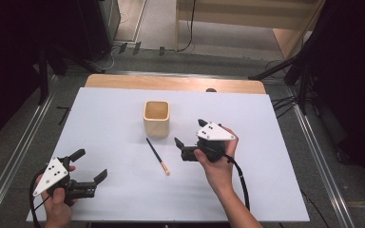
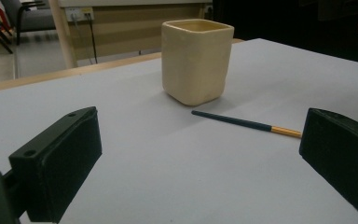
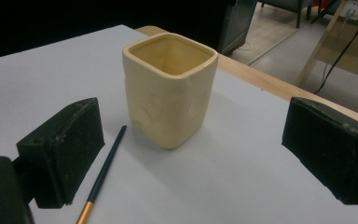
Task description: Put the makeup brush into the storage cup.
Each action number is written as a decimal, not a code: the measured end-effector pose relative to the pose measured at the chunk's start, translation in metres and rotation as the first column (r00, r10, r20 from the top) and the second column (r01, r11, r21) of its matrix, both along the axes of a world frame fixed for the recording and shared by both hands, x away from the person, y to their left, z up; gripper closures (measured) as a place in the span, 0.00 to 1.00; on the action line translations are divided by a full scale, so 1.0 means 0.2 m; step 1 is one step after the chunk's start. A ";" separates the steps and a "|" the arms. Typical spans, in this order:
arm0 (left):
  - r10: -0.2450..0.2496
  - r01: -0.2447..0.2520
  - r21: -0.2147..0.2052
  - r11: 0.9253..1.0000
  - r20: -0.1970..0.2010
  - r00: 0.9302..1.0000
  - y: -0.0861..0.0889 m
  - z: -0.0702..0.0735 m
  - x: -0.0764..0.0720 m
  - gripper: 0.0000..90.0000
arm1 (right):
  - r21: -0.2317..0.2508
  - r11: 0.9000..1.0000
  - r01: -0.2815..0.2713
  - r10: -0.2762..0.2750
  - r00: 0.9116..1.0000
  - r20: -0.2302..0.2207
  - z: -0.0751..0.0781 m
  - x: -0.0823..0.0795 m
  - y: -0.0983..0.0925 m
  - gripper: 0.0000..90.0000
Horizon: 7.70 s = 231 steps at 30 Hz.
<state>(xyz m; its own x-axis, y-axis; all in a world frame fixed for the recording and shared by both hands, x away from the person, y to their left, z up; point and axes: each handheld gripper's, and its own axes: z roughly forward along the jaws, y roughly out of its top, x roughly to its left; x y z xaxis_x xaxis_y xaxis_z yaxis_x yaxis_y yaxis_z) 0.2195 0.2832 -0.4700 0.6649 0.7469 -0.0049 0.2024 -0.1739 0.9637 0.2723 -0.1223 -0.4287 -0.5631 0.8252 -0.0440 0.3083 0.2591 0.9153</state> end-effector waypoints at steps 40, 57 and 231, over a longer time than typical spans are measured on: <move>-0.013 0.013 0.010 1.000 0.002 1.000 0.01 0.01 0.00 0.00 | -0.305 0.932 -0.196 0.025 0.874 -0.486 -0.15 0.22 0.47 0.26; -0.019 0.019 0.015 1.000 -0.002 1.000 0.00 0.00 0.01 0.00 | -0.345 0.905 -0.249 -0.024 0.780 -0.626 -0.15 0.25 0.56 0.66; -0.241 0.230 -0.197 0.953 -0.032 0.970 -0.65 0.07 0.21 0.95 | 0.643 0.545 0.539 0.015 0.760 -0.650 -0.15 -0.21 0.18 0.35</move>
